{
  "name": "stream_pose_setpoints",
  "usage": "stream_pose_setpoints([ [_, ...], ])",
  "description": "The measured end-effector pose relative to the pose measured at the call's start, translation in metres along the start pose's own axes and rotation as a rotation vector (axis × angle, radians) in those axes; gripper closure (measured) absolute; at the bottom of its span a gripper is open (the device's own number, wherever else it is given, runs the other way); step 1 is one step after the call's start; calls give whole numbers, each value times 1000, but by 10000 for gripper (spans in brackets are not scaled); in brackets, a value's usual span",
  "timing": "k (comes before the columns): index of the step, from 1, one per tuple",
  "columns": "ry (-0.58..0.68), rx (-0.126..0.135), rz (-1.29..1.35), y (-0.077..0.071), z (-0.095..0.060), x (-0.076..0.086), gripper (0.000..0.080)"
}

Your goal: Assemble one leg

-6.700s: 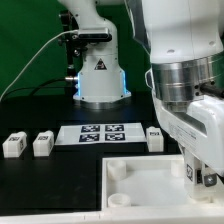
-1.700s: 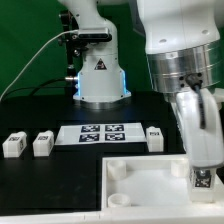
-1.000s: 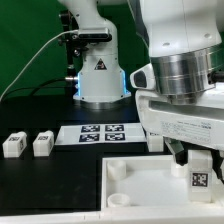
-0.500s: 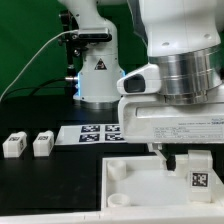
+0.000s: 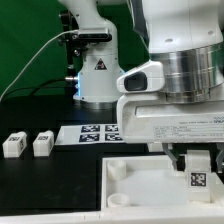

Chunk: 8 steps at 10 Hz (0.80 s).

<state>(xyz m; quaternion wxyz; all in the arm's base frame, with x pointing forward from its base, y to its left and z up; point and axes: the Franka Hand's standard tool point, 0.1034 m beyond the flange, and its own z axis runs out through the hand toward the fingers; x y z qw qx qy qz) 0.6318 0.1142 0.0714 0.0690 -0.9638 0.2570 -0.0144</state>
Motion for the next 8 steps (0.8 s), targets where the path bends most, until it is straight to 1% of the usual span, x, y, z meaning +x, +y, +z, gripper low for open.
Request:
stream_pose_setpoints([
  [2,-2,2,178,1,0,0,506],
  [3,-14,0,357,2,0,2,506],
  [4,-30,-21,550,1,0,2,506],
  [6,-51,-47,951,1,1,4,506],
  [8,-97,-18,1289,5,1,5,506],
])
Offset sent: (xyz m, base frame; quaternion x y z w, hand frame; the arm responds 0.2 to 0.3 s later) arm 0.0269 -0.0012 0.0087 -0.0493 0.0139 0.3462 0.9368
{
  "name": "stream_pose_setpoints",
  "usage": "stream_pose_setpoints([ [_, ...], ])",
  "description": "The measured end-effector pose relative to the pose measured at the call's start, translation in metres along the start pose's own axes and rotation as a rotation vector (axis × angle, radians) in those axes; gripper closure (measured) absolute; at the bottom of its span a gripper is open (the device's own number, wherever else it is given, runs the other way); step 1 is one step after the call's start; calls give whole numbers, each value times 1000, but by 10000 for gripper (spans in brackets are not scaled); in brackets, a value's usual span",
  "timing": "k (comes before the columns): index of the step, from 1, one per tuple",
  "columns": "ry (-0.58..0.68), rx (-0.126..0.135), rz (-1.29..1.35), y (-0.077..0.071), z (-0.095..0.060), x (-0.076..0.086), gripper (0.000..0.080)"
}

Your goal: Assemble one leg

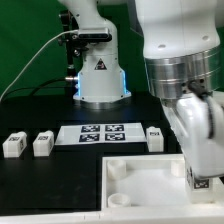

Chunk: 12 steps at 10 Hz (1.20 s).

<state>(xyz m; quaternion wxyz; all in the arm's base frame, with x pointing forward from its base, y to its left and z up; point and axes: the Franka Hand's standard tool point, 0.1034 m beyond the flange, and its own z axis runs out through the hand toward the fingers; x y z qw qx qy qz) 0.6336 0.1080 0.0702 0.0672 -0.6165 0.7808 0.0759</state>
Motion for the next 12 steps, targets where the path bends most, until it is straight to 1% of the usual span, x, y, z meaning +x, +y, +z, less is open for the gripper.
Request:
stream_pose_setpoints([
  [3,3,-2,-60,1,1,0,506],
  [4,6,2,-95,1,2,-2,315],
  [5,9,19,-212,4,6,-7,196],
  [6,14,23,-404,7,7,-7,196],
  [7,20,39,-597,10,4,-6,163],
  [8,29,47,-750,15,4,-4,153],
  [9,36,41,-922,19,8,-3,153],
  [12,51,29,-1221,19,8,1,151],
])
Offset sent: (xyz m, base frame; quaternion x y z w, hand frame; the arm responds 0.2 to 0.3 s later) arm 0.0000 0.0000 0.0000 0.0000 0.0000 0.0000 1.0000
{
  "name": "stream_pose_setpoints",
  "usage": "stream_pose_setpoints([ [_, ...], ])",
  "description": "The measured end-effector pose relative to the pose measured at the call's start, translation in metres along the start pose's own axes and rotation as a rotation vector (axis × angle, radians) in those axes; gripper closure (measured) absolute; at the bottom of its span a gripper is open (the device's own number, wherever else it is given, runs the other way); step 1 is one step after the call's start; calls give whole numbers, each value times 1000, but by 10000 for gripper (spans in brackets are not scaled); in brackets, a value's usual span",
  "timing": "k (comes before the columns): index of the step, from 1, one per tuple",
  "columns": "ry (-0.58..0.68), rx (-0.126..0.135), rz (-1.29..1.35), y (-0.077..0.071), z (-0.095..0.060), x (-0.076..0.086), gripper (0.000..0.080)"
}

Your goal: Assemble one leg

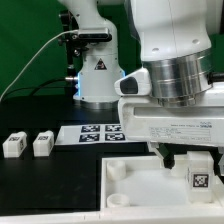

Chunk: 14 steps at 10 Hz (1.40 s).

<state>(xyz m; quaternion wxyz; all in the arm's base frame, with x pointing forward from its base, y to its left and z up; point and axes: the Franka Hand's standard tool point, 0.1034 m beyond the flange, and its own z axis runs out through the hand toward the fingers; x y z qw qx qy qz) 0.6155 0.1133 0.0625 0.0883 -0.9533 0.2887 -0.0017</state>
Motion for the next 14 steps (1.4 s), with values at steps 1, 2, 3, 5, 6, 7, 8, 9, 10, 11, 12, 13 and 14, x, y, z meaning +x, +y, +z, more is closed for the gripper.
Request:
stream_pose_setpoints([
  [1,-28,-54,-178,-3,0,-3,151],
  [2,-30,-95,-366,-11,-3,2,151],
  [3,-18,-87,-358,-12,-3,5,151],
  [5,-19,-88,-334,-11,-2,5,248],
  [6,-14,-88,-219,-11,-2,4,428],
  [7,-9,-89,-100,-11,-2,4,508],
  [8,-5,-89,-17,-11,-2,4,508],
  [9,-3,-89,30,-11,-2,5,508],
  [10,-8,-82,194,-11,-2,8,508],
  [11,-23,-77,345,-11,-3,11,508],
  [12,-27,-73,464,-9,-4,13,508],
  [13,-26,-69,651,-9,-4,14,508],
  [14,-19,-71,819,-10,-4,14,507],
])
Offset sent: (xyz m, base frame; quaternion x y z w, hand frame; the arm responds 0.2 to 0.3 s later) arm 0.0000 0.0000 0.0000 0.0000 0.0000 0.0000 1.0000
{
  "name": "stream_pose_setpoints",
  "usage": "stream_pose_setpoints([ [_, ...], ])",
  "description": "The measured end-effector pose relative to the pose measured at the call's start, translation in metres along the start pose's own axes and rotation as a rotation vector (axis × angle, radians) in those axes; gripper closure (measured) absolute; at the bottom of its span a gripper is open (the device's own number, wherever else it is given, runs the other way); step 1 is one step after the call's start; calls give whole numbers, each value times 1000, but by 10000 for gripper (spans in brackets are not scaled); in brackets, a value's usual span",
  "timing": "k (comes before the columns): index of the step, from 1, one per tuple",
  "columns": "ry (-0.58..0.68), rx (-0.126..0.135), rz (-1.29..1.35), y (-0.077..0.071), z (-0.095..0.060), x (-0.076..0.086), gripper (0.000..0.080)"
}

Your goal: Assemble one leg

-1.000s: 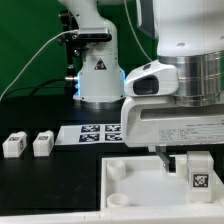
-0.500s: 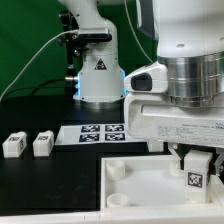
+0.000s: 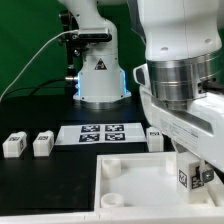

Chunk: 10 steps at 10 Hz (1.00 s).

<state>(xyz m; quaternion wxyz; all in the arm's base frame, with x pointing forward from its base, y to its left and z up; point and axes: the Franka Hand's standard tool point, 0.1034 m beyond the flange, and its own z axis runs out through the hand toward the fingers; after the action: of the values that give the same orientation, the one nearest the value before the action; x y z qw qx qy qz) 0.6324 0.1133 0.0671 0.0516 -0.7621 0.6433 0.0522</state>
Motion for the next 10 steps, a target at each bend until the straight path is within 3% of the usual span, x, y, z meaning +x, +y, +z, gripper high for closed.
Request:
stream_pose_setpoints([
  [4,14,14,518,-6,2,-11,506],
  [7,37,20,495,-6,1,-12,505],
  [8,36,18,494,-5,2,-12,381],
  [9,36,18,492,-5,2,-12,381],
  [10,36,18,491,-5,2,-12,249],
])
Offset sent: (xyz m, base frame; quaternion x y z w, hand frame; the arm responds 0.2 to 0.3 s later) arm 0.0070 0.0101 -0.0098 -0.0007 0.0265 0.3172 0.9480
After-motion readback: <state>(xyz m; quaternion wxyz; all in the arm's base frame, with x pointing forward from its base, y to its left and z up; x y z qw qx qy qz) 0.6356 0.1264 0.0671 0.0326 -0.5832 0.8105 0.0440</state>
